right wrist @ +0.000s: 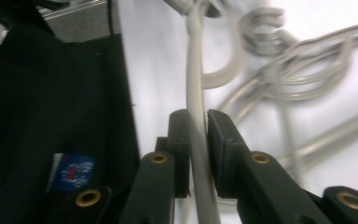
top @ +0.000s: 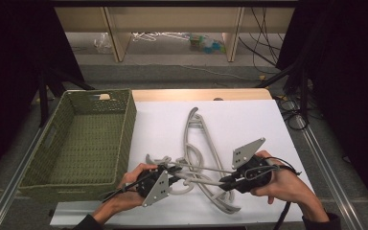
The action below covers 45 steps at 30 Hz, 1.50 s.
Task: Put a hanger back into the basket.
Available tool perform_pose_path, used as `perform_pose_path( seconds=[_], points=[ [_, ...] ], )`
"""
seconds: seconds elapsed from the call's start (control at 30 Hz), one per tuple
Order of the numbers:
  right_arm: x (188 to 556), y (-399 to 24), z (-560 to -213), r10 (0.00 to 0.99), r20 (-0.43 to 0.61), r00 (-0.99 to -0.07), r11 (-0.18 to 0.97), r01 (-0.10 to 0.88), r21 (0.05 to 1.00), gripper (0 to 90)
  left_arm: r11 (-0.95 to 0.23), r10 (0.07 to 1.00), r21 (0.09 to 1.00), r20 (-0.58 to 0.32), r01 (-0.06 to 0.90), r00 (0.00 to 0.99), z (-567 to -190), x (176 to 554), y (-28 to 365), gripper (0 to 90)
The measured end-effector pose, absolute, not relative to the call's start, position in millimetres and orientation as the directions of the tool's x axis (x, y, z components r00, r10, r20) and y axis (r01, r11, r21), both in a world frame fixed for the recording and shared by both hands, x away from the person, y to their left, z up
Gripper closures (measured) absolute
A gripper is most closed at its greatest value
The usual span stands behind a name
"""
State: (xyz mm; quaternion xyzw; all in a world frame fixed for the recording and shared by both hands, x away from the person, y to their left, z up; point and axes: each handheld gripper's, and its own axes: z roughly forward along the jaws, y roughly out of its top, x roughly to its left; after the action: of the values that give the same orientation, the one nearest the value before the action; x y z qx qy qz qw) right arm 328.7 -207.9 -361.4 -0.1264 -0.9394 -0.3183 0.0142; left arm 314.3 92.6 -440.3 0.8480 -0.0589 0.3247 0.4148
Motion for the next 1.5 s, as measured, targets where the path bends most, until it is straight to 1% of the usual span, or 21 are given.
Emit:
perform_pose_path(
  seconds=[0.07, 0.1, 0.23, 0.27, 0.37, 0.4, 0.47, 0.53, 0.6, 0.73, 0.87, 0.93, 1.07, 1.1, 1.13, 1.23, 1.33, 1.37, 1.4, 1.47, 1.5],
  points=[
    [330.6, -210.1, -360.7, 0.232, 0.101, -0.967, 0.759, 0.245, 0.603, 78.3, -0.660, 0.155, 0.649, 0.612, -0.380, 0.775, -433.7, 313.5, 93.0, 74.9],
    [333.5, -214.9, -358.7, 0.250, 0.085, -0.964, 0.746, 0.248, 0.618, 74.9, -0.678, 0.126, 0.623, 0.621, -0.389, 0.774, -427.8, 311.3, 92.3, 76.7],
    [334.9, -219.0, -354.1, 0.265, 0.074, -0.961, 0.729, 0.250, 0.638, 71.5, -0.669, 0.142, 0.648, 0.593, -0.365, 0.793, -424.1, 307.8, 88.7, 78.5],
    [336.0, -220.7, -350.1, 0.304, 0.048, -0.951, 0.704, 0.258, 0.662, 62.6, -0.653, 0.175, 0.685, 0.552, -0.324, 0.815, -421.8, 307.0, 87.6, 78.7],
    [338.8, -224.5, -345.1, 0.379, 0.028, -0.925, 0.668, 0.294, 0.684, 53.8, -0.658, 0.223, 0.712, 0.494, -0.245, 0.840, -414.8, 307.8, 89.8, 79.1],
    [339.7, -226.2, -342.5, 0.411, 0.017, -0.911, 0.643, 0.303, 0.703, 49.0, -0.660, 0.235, 0.716, 0.484, -0.227, 0.843, -413.5, 308.6, 90.5, 79.1],
    [340.5, -228.0, -336.9, 0.476, -0.007, -0.879, 0.599, 0.319, 0.734, 43.0, -0.657, 0.281, 0.738, 0.430, -0.155, 0.858, -411.0, 311.4, 93.8, 79.1],
    [340.2, -228.7, -331.2, 0.517, -0.024, -0.856, 0.559, 0.316, 0.767, 39.4, -0.646, 0.316, 0.756, 0.389, -0.104, 0.865, -409.2, 312.5, 97.0, 79.1],
    [339.4, -228.9, -327.9, 0.527, -0.029, -0.849, 0.541, 0.309, 0.783, 38.3, -0.641, 0.335, 0.764, 0.366, -0.075, 0.868, -407.0, 313.3, 98.9, 79.1],
    [331.3, -225.8, -316.9, 0.562, -0.059, -0.825, 0.483, 0.270, 0.833, 35.3, -0.578, 0.433, 0.812, 0.222, 0.080, 0.874, -394.8, 314.5, 109.1, 79.1],
    [321.2, -218.8, -315.6, 0.550, -0.051, -0.834, 0.454, 0.246, 0.857, 31.9, -0.519, 0.487, 0.843, 0.152, 0.145, 0.860, -387.5, 316.9, 122.6, 79.1],
    [316.6, -216.3, -320.6, 0.542, -0.053, -0.839, 0.461, 0.244, 0.853, 31.2, -0.480, 0.526, 0.856, 0.105, 0.193, 0.844, -385.3, 318.7, 130.3, 79.1],
    [308.8, -214.3, -345.2, 0.553, -0.019, -0.833, 0.458, 0.285, 0.842, 30.3, -0.438, 0.550, 0.870, 0.060, 0.227, 0.833, -382.6, 321.9, 139.5, 79.1],
    [308.5, -214.0, -356.3, 0.563, -0.014, -0.826, 0.472, 0.308, 0.826, 29.9, -0.388, 0.573, 0.880, -0.002, 0.274, 0.819, -379.8, 323.2, 144.5, 79.1],
    [309.0, -214.0, -365.1, 0.573, -0.018, -0.819, 0.486, 0.322, 0.813, 29.4, -0.384, 0.577, 0.880, -0.007, 0.278, 0.817, -377.9, 324.0, 146.8, 79.1],
    [311.8, -215.3, -385.5, 0.583, 0.010, -0.812, 0.496, 0.367, 0.787, 28.5, -0.322, 0.591, 0.889, -0.079, 0.325, 0.803, -371.4, 325.7, 154.7, 79.1],
    [313.2, -216.0, -393.0, 0.584, 0.016, -0.811, 0.505, 0.379, 0.776, 28.4, -0.289, 0.591, 0.895, -0.112, 0.340, 0.799, -365.4, 326.5, 160.5, 79.2],
    [314.2, -216.4, -396.7, 0.581, 0.010, -0.814, 0.516, 0.377, 0.769, 28.4, -0.233, 0.596, 0.897, -0.173, 0.376, 0.784, -357.7, 326.9, 166.5, 79.1],
    [314.1, -216.6, -397.5, 0.588, 0.001, -0.809, 0.513, 0.374, 0.773, 28.4, -0.213, 0.597, 0.896, -0.196, 0.389, 0.778, -352.9, 327.0, 169.1, 79.1],
    [313.9, -217.0, -397.8, 0.590, 0.014, -0.807, 0.510, 0.386, 0.768, 28.4, -0.206, 0.598, 0.897, -0.201, 0.391, 0.776, -347.5, 327.5, 171.8, 79.2],
    [313.7, -216.9, -399.4, 0.588, 0.023, -0.809, 0.511, 0.393, 0.765, 28.1, -0.188, 0.602, 0.897, -0.217, 0.400, 0.769, -334.6, 327.8, 176.8, 79.1]
  ],
)
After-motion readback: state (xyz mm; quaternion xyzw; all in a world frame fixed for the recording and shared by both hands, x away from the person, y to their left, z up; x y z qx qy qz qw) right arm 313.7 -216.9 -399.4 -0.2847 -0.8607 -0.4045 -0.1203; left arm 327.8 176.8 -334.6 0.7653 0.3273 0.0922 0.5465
